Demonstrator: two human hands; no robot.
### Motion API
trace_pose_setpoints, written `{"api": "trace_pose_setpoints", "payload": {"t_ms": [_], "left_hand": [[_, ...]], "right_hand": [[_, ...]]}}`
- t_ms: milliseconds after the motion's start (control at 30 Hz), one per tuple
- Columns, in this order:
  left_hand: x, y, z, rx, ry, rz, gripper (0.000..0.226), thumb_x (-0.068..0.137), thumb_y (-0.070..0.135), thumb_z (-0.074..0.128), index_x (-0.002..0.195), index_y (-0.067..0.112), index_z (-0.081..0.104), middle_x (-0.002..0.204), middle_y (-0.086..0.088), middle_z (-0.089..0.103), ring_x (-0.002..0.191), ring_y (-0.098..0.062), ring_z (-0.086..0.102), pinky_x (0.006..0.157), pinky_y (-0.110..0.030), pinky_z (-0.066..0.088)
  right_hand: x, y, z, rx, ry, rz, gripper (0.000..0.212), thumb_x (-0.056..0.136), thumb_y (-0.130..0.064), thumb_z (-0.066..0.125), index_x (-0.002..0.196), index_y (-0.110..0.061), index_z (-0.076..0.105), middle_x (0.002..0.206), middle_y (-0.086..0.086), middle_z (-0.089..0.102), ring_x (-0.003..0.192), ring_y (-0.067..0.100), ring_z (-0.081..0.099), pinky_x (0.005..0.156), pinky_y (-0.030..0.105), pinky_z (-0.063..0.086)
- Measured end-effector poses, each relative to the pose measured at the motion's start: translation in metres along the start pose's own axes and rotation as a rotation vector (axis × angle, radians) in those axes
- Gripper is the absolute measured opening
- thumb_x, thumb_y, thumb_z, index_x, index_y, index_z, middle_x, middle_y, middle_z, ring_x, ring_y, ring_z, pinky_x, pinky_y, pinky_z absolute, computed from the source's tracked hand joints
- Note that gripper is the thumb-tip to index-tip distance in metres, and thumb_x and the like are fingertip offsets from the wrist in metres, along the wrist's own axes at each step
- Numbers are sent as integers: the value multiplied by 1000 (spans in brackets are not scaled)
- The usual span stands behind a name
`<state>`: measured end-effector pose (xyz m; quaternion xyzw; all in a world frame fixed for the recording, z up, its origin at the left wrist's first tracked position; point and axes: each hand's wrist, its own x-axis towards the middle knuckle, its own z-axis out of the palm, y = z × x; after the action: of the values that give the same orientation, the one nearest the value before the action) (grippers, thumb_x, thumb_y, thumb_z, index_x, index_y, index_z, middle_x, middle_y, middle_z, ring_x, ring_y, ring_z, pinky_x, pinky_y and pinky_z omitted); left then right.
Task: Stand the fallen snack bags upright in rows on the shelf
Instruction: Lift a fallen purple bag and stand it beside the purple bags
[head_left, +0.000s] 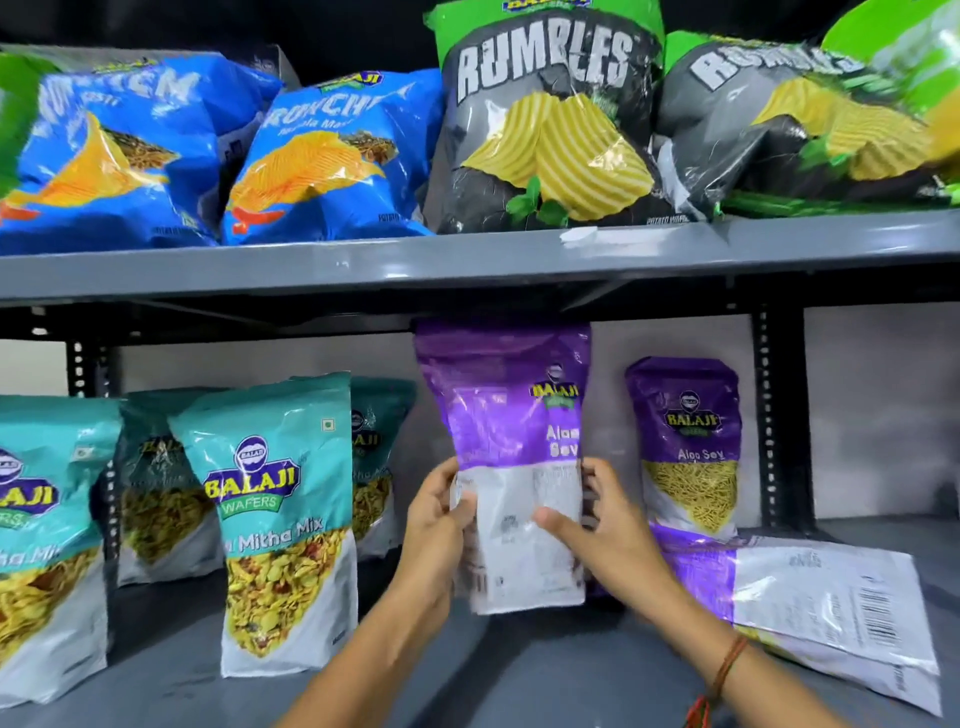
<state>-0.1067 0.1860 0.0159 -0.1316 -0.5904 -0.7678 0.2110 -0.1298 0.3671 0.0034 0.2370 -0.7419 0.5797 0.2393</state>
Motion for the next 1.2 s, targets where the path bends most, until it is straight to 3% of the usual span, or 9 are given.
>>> {"api": "trace_pose_setpoints", "payload": {"t_ms": [133,267,367,533,700,833,967,1067,1200], "left_hand": [[0,-38,-24,56,-47,-51,25,95,-4,50,101,17,61,88,0,79,74,-6,75,62,-21,58],[-1,-60,-40,20,-56,-152,20,95,0,51,104,14,62,97,-7,78,85,-20,72,91,-45,52],[1,-56,-40,-28,-30,-224,14,90,20,59,100,15,67,109,-14,72,94,-26,68,97,-47,47],[-11,-44,-30,-12,-83,-419,68,90,68,25,114,24,72,111,-1,78,100,-18,75,94,-39,51],[-34,-41,-12,-30,-36,-446,79,92,68,17,111,16,74,110,-12,77,105,-27,72,96,-37,51],[-51,-56,3,19,100,-391,46,100,39,41,104,6,71,98,-16,70,87,-25,62,78,-30,47],[-33,-60,-4,230,245,-221,10,95,13,57,101,20,61,122,-16,58,101,-26,57,104,-43,41],[-14,-50,-12,205,114,-270,52,94,33,58,140,15,43,145,-5,48,134,-24,47,116,-41,32],[3,-47,-21,-31,-121,-416,80,78,51,70,145,17,42,138,-4,62,130,-22,55,116,-44,34]], "right_hand": [[-28,21,16,-191,-5,-14,53,73,-28,82,114,-29,47,112,-13,68,104,5,65,89,29,54],[-42,24,20,-272,-48,-12,61,75,-21,80,121,-33,43,121,-7,60,114,14,60,100,41,50],[-49,20,23,-320,129,-18,71,67,-21,85,123,-30,43,120,-11,45,114,13,49,101,41,48],[-69,20,37,-177,-101,149,64,66,-36,83,109,-43,36,119,-11,38,119,4,43,109,31,41],[-57,16,35,-127,-211,302,110,49,-73,69,142,-32,26,139,-12,25,138,6,26,120,31,25],[-45,19,18,-11,-143,384,98,42,-76,75,120,-25,44,130,-4,45,128,5,39,105,28,38],[-39,30,14,45,-63,372,85,54,-49,90,120,-28,40,125,-6,59,118,7,58,98,30,50],[-33,35,4,117,-165,379,63,70,-29,86,123,-29,51,112,-16,73,104,-7,66,84,15,51],[-25,39,-5,204,-255,397,39,86,3,67,118,-19,62,103,-12,78,95,-3,71,78,12,54]]}}
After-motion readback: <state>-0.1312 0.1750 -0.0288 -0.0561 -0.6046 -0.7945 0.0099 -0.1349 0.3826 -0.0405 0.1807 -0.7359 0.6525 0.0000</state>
